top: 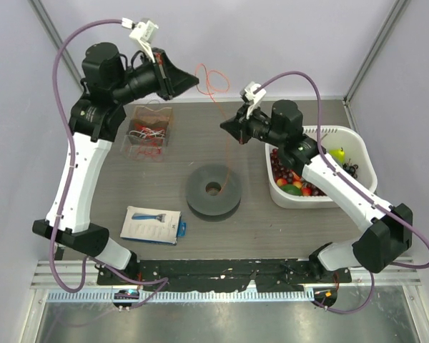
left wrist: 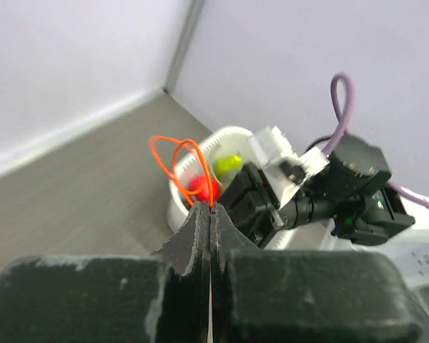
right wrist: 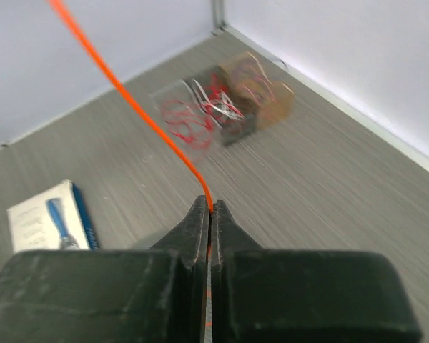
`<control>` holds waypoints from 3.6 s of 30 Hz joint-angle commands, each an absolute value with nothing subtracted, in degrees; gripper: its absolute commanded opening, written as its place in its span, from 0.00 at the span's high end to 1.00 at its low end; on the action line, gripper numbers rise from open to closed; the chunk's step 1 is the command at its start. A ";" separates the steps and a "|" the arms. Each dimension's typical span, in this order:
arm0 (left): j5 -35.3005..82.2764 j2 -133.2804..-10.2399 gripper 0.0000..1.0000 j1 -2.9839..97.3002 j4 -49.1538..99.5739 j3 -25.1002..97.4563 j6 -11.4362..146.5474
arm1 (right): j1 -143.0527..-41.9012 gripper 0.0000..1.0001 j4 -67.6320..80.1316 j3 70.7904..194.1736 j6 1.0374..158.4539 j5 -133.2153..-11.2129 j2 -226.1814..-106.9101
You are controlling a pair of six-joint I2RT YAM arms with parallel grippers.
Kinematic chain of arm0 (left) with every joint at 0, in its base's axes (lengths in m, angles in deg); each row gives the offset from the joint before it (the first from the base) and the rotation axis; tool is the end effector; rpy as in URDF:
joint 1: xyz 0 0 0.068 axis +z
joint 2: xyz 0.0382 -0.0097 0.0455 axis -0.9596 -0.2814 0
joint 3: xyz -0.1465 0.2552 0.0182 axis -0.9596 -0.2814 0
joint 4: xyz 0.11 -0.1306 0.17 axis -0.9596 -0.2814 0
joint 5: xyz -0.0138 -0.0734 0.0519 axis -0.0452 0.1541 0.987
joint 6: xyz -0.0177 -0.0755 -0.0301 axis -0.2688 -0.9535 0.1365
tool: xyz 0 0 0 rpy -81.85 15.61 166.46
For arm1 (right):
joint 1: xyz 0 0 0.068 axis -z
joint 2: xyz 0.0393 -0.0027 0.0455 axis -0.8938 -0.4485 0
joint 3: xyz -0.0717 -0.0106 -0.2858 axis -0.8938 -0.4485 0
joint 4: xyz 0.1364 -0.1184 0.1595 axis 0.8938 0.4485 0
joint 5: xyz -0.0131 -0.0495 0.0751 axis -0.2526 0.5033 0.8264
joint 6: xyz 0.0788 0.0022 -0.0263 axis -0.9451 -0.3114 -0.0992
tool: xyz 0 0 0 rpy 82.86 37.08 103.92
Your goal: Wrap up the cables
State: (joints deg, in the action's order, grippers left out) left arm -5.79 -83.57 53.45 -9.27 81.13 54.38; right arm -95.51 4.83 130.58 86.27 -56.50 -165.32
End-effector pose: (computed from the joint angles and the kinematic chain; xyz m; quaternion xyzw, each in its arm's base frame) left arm 0.2672 -0.1454 0.5574 0.1953 0.6921 -0.4651 0.5163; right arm 0.2706 0.2041 0.4186 -0.3298 0.6585 0.3279 0.5916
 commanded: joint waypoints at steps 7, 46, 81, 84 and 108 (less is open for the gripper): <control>23.57 -83.37 1.00 53.53 -5.29 99.71 71.83 | -81.46 0.99 12.77 131.72 73.30 -62.72 -172.82; -12.45 -71.15 0.34 54.50 16.50 47.44 60.60 | -81.46 0.99 -6.38 167.68 62.66 -48.92 -179.86; -7.53 -77.91 0.26 59.59 26.71 28.70 44.33 | -84.00 0.99 -12.36 171.19 51.84 -43.29 -178.63; -9.99 -78.79 0.30 59.68 28.98 27.47 42.15 | -84.27 0.99 -12.80 171.11 51.67 -42.94 -178.45; -14.74 -85.56 0.74 59.42 53.76 20.79 21.93 | -84.36 0.99 -15.62 170.76 46.48 -41.98 -178.19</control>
State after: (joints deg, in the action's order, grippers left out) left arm -13.53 -84.36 59.46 42.94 22.20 27.91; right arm -83.93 -12.00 168.83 48.67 -42.75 -180.93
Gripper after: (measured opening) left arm 0.399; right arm 0.032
